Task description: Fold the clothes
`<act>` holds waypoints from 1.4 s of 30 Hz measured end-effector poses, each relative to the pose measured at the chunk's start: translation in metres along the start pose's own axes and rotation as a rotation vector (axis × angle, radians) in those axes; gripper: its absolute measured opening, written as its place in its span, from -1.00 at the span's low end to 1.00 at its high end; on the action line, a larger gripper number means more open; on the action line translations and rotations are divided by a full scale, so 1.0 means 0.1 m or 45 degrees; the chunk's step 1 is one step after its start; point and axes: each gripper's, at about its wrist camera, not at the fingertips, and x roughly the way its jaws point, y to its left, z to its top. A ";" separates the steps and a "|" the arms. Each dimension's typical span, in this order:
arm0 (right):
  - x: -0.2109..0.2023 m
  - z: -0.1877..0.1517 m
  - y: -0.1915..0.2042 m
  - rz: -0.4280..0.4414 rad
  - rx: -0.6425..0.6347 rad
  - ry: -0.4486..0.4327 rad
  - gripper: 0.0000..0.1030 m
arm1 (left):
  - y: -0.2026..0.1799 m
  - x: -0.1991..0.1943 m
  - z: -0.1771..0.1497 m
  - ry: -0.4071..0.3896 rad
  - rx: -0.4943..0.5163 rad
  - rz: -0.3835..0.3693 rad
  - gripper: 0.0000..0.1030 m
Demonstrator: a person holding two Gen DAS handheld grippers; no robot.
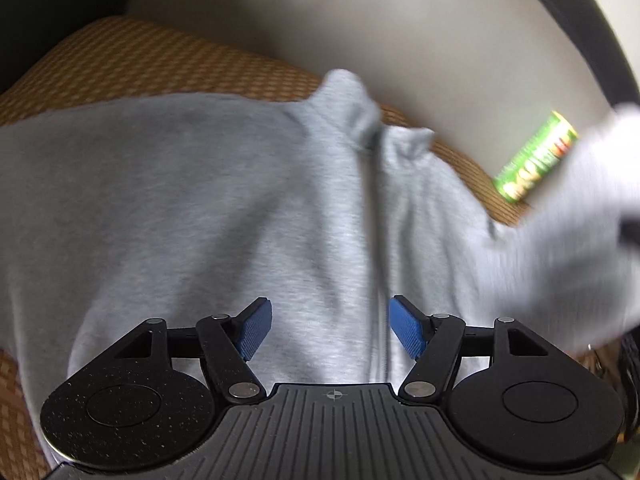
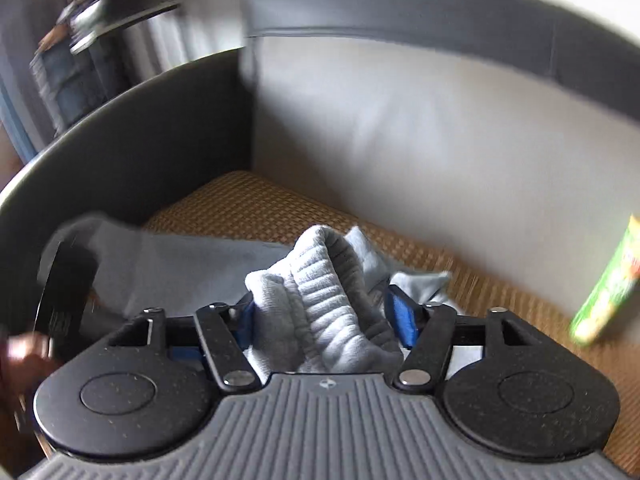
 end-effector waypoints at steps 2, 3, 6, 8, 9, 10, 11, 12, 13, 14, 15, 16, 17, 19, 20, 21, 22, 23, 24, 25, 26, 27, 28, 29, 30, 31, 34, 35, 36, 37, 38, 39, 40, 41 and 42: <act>0.05 -0.07 0.21 -0.083 -0.214 0.039 0.46 | 0.06 0.02 0.00 0.000 -0.023 0.052 0.51; 0.12 -0.10 0.27 -0.103 -0.271 0.051 0.45 | 0.10 0.01 0.00 -0.004 -0.027 0.064 0.51; 0.34 -0.16 0.48 -0.160 -0.442 0.088 0.52 | 0.18 -0.05 0.00 0.000 0.000 0.136 0.50; 0.45 -0.22 0.62 -0.213 -0.526 0.118 0.46 | 0.24 -0.14 0.02 0.014 0.000 0.111 0.50; 0.39 -0.21 0.63 -0.175 -0.465 0.089 0.46 | 0.27 -0.18 0.04 0.029 -0.015 0.080 0.51; 0.30 -0.22 0.59 -0.143 -0.366 0.060 0.47 | 0.30 -0.22 0.05 0.044 -0.030 0.048 0.51; 0.20 -0.23 0.52 -0.117 -0.232 0.033 0.55 | 0.33 -0.27 0.06 0.059 -0.045 0.016 0.52; 0.11 -0.26 0.43 -0.095 -0.102 0.026 0.60 | 0.30 -0.26 0.09 0.066 -0.058 -0.010 0.54; 0.08 -0.32 0.31 -0.071 0.024 0.046 0.66 | 0.27 -0.25 0.13 0.071 -0.072 -0.037 0.54; 0.07 -0.40 0.19 -0.043 0.151 0.073 0.66 | 0.21 -0.22 0.18 0.059 -0.078 -0.058 0.54; 0.08 -0.47 0.06 -0.009 0.262 0.103 0.66 | 0.14 -0.21 0.24 0.039 -0.084 -0.083 0.54; 0.13 -0.52 -0.08 0.015 0.349 0.129 0.65 | 0.09 -0.19 0.31 0.021 -0.099 -0.110 0.54; 0.19 -0.56 -0.21 0.016 0.421 0.139 0.65 | 0.05 -0.16 0.40 0.008 -0.131 -0.144 0.54; 0.36 -0.63 -0.42 -0.003 0.540 0.117 0.65 | 0.00 -0.07 0.62 0.017 -0.196 -0.193 0.54; 0.47 -0.64 -0.56 0.011 0.588 0.106 0.65 | -0.04 0.00 0.75 0.037 -0.193 -0.197 0.54; 0.62 -0.64 -0.66 0.049 0.631 0.122 0.66 | -0.09 0.05 0.87 0.049 -0.173 -0.181 0.54; 0.81 -0.64 -0.75 0.100 0.673 0.153 0.66 | -0.12 0.07 0.96 0.059 -0.160 -0.157 0.54; 1.00 -0.64 -0.83 0.152 0.715 0.184 0.65 | -0.13 0.10 1.05 0.068 -0.148 -0.133 0.54; 1.19 -0.64 -0.92 0.204 0.756 0.215 0.66 | -0.12 0.10 1.11 0.082 -0.157 -0.132 0.54; 1.38 -0.65 -0.95 0.242 0.783 0.239 0.65 | -0.10 0.11 1.17 0.097 -0.169 -0.133 0.54; 1.55 -0.66 -0.96 0.276 0.792 0.256 0.46 | -0.06 0.11 1.20 0.138 -0.190 -0.138 0.55; 1.68 -0.64 -0.95 0.327 0.792 0.288 0.10 | -0.04 0.10 1.20 0.171 -0.199 -0.150 0.57; 1.75 -0.61 -0.89 0.356 0.767 0.336 -0.89 | -0.02 0.09 1.20 0.202 -0.207 -0.163 0.57; 1.74 -0.56 -0.75 0.316 0.665 0.340 -0.88 | 0.00 0.08 1.20 0.234 -0.215 -0.176 0.59; 1.65 -0.51 -0.54 0.244 0.468 0.278 -0.88 | 0.01 0.06 1.18 0.249 -0.217 -0.182 0.67; 1.54 -0.50 -0.29 0.186 0.240 0.213 -0.88 | 0.02 0.04 1.16 0.263 -0.217 -0.188 0.71; 1.31 -0.67 0.42 0.050 -0.369 0.076 -0.88 | 0.04 0.01 1.01 0.319 -0.207 -0.192 0.72; 1.28 -0.78 0.61 0.018 -0.534 0.049 -0.88 | 0.06 0.01 0.95 0.336 -0.198 -0.179 0.73; 1.26 -0.86 0.76 0.001 -0.645 0.030 -0.88 | 0.07 0.02 0.89 0.350 -0.184 -0.152 0.73; 1.25 -0.94 0.87 -0.003 -0.710 0.018 -0.88 | 0.09 0.04 0.83 0.362 -0.171 -0.120 0.73; 1.24 -1.01 0.98 -0.007 -0.774 0.006 -0.87 | 0.12 0.07 0.78 0.368 -0.182 -0.105 0.73; 1.23 -1.07 1.07 -0.007 -0.826 -0.005 -0.87 | 0.15 0.10 0.72 0.373 -0.194 -0.091 0.73; 1.21 -1.13 1.14 -0.004 -0.868 -0.015 -0.85 | 0.18 0.12 0.67 0.378 -0.207 -0.078 0.73; 1.18 -1.18 1.20 0.001 -0.902 -0.021 -0.83 | 0.20 0.15 0.62 0.376 -0.224 -0.085 0.73; 1.15 -1.22 1.25 0.011 -0.929 -0.023 -0.81 | 0.21 0.17 0.59 0.370 -0.236 -0.093 0.73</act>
